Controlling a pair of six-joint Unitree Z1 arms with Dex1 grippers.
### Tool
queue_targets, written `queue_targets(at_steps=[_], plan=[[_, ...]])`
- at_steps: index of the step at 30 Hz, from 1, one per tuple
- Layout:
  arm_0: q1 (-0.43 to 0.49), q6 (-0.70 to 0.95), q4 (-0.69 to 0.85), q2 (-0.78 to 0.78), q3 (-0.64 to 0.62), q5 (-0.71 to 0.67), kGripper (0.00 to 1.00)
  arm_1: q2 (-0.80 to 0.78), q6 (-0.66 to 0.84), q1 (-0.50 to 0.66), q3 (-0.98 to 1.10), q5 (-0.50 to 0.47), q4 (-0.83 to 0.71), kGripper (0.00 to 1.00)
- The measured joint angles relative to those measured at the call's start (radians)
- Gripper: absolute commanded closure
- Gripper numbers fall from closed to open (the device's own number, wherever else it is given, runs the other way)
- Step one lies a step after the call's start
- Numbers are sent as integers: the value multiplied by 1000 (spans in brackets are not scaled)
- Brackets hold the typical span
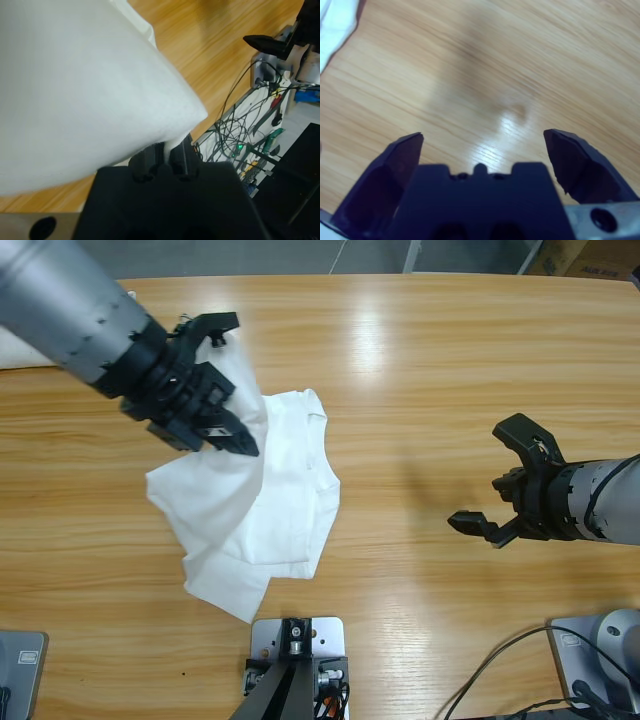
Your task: Fold clothes
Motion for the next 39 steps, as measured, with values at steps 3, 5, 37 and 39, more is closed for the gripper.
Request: queue_targets(at_steps=[3,5,37,39], plan=[[-3,1,0,37,-19,-29,1000,0,0,0,4,0,-1,0],[-5,1,0,60,-19,-50,1000,0,0,0,7,0,-1,0],[-33,-10,-251,62,80,-63,0,11,-1,31,12,-23,-24,0],[-30,-25,-292,18,125,-16,3,11,-1,35,12,-25,-23,3]])
